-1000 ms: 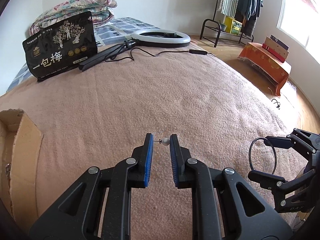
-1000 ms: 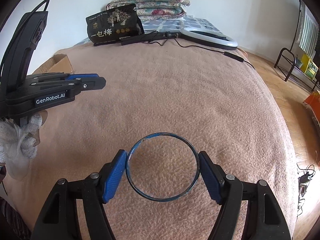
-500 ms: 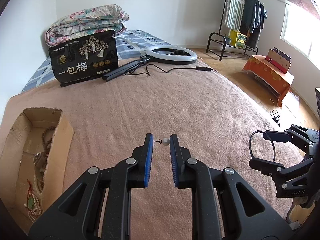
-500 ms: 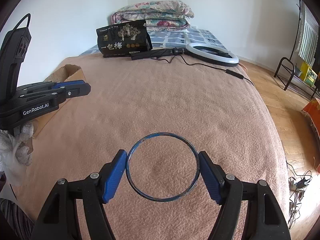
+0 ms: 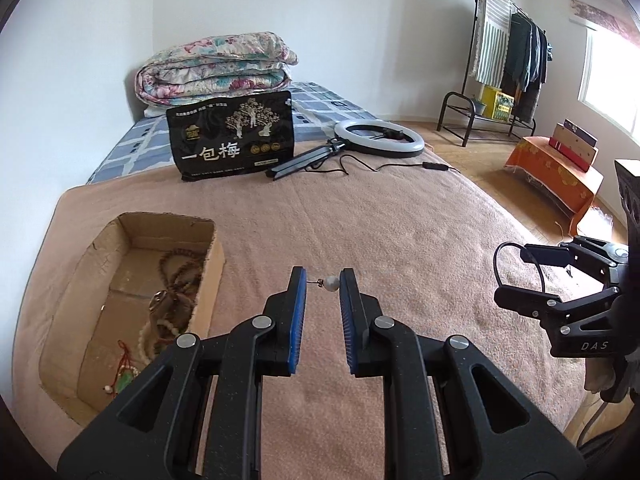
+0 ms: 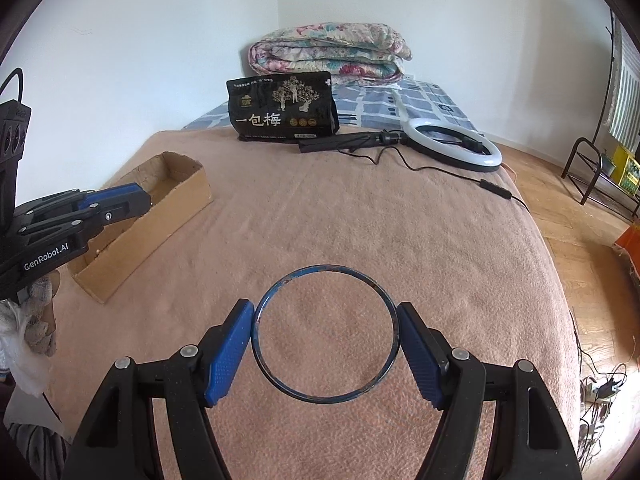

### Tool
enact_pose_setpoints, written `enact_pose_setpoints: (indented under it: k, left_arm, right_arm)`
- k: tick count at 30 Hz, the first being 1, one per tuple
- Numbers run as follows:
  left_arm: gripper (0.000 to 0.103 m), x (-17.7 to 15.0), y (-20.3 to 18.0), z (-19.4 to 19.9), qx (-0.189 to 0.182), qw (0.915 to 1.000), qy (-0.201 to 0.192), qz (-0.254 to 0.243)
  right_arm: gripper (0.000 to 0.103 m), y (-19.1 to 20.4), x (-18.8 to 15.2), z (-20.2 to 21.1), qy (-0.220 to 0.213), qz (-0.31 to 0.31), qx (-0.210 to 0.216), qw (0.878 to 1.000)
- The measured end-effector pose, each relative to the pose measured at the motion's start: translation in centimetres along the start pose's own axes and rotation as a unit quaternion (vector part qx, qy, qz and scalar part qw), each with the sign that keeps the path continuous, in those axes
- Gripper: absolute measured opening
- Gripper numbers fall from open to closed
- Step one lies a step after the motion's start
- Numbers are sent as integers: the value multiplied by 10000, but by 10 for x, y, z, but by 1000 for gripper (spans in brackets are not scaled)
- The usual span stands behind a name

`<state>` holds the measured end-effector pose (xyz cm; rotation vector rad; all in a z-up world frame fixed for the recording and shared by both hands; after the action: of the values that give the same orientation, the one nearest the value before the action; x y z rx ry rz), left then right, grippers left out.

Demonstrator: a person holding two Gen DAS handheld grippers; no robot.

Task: Organize jewelry
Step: 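Carry the blue bangle and pearl stud over the cardboard box with both tools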

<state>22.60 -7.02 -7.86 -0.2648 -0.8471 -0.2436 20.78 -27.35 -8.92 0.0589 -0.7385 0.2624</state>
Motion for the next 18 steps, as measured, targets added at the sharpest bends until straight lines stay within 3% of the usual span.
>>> enact_pose_setpoints:
  k: [18]
  left_arm:
    - [16, -3, 94, 56, 592, 9964, -345, 501]
  right_arm:
    - [74, 72, 59, -12, -298, 420, 380, 9980]
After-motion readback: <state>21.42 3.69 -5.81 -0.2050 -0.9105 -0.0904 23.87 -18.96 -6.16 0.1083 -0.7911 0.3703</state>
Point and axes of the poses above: each gripper's, at about its wrist camera, not at the fingertips, and z roughly against the way its jaws point, y to its left, x to its top, the point moved 1 cm from there along -z, roughly the way its jaws point, and after that the axes turned 5 degrees about z, right-handed, at the moved point
